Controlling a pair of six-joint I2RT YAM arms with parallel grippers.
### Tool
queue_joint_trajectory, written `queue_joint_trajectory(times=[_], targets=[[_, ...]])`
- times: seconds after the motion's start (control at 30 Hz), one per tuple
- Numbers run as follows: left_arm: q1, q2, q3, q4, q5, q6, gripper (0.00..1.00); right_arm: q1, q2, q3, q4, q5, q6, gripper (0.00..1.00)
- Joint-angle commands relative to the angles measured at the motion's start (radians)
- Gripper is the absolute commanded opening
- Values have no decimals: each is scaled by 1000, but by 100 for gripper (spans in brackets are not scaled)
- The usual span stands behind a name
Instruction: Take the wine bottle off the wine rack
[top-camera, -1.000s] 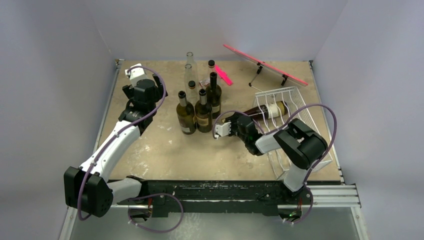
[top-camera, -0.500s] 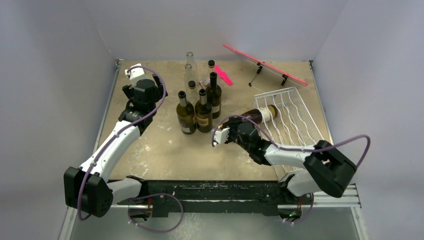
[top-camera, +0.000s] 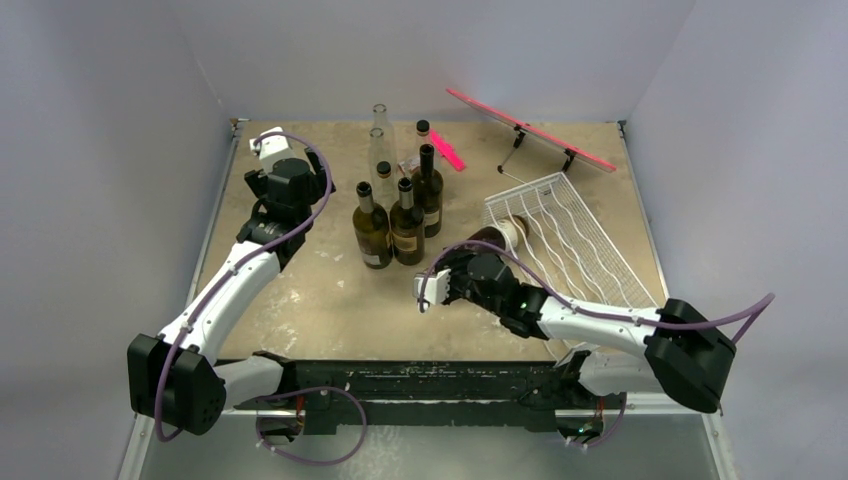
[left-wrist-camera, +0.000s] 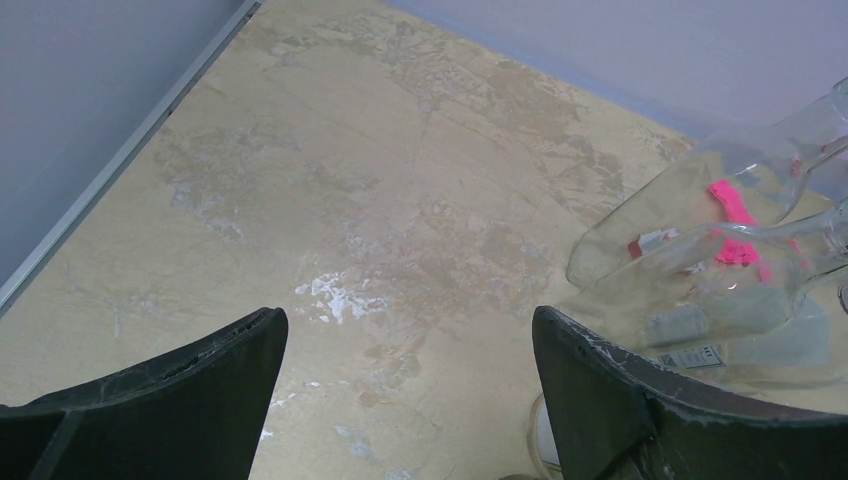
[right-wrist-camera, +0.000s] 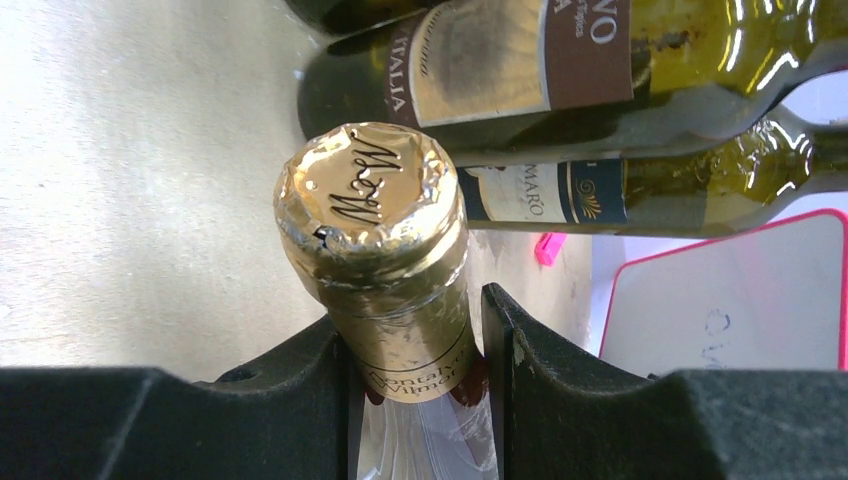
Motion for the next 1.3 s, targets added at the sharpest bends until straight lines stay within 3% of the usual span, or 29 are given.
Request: queue_joint_trajectory(times=[0.0, 0.2, 0.57, 0.97, 1.27], targets=[[6, -29, 45, 21, -3, -7, 92, 47, -64, 97, 128, 3, 64, 0], [6, -27, 45, 21, -1, -7, 92, 106, 20, 97, 47, 106, -44, 0], [6, -26, 45, 21, -4, -7, 92, 248, 216, 156, -18, 218, -68, 0], [6, -30, 45, 21, -7, -5, 92, 381, 145, 294, -103, 195, 56, 0], [5, -28, 45, 21, -1, -7, 92, 395, 9, 312, -31, 180, 179, 0]])
